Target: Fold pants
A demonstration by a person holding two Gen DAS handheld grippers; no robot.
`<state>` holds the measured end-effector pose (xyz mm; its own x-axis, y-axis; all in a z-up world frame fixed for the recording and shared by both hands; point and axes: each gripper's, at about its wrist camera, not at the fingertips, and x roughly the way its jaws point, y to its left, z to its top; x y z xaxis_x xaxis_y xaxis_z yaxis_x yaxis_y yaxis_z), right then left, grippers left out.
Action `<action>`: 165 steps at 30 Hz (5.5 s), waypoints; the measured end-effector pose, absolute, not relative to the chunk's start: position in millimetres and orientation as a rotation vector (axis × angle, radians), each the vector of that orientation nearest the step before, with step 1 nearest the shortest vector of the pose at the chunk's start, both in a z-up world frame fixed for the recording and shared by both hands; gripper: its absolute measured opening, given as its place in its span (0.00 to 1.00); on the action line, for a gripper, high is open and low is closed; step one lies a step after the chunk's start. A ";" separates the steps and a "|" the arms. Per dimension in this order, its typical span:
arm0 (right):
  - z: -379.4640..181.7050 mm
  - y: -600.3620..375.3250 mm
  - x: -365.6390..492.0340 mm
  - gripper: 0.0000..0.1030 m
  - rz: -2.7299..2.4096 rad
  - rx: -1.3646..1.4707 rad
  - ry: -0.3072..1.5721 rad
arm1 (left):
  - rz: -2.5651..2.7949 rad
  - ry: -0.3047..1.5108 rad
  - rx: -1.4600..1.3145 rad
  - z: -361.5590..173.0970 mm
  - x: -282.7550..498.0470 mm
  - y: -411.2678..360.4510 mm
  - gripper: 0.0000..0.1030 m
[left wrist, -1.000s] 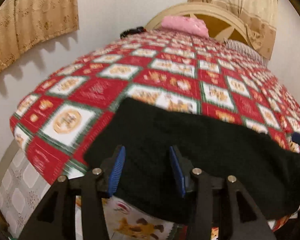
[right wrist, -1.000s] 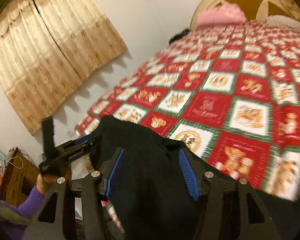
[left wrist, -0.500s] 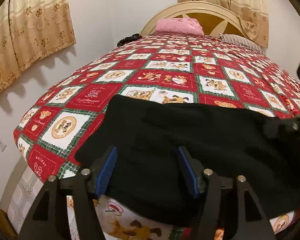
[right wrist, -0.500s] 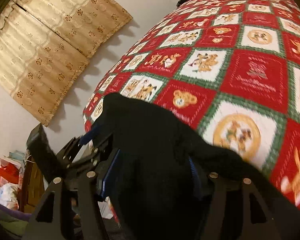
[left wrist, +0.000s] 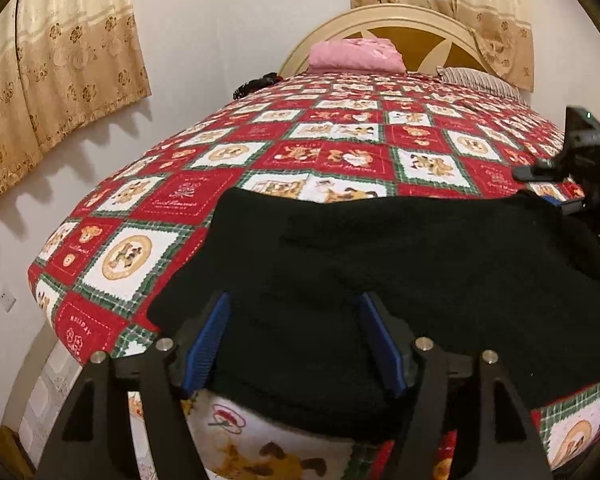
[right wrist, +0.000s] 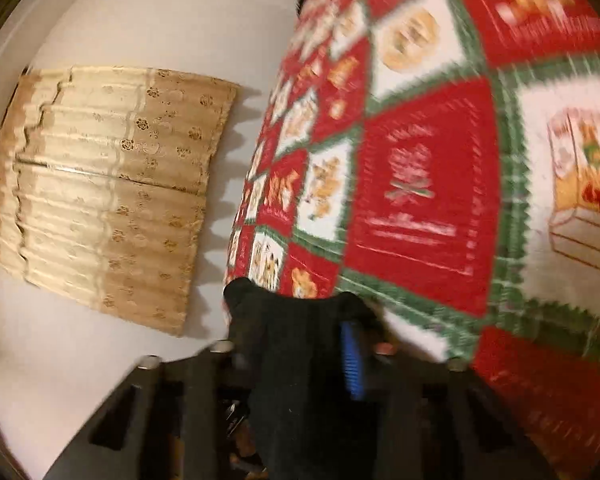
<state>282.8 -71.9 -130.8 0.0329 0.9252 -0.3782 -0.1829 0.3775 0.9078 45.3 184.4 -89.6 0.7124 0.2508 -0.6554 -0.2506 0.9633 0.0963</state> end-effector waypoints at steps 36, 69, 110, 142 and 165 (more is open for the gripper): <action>1.7 -398.0 220.5 0.06 -0.263 0.214 0.956 | 0.334 0.753 -0.021 -88.8 51.4 183.0 0.75; 25.5 -508.5 -82.6 0.57 -0.373 0.564 0.367 | 0.365 0.794 -0.053 -83.0 60.0 187.7 0.86; 22.6 -531.3 -56.3 0.52 -0.500 0.128 0.403 | 0.278 0.743 -0.028 -51.9 53.3 132.3 0.86; -25.9 -501.8 -54.7 0.11 -0.389 0.207 0.580 | 0.251 0.772 -0.045 -56.8 46.7 125.5 0.86; -18.0 -519.0 -56.5 0.39 -0.435 0.136 0.610 | 0.262 0.758 -0.028 -50.8 46.8 124.7 0.86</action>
<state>-56.6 -519.0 -18.0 0.7326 -0.3549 -0.5809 0.4337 0.9011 -0.0036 46.8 124.7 -50.8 0.6953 0.2251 -0.6826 -0.2450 0.9670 0.0693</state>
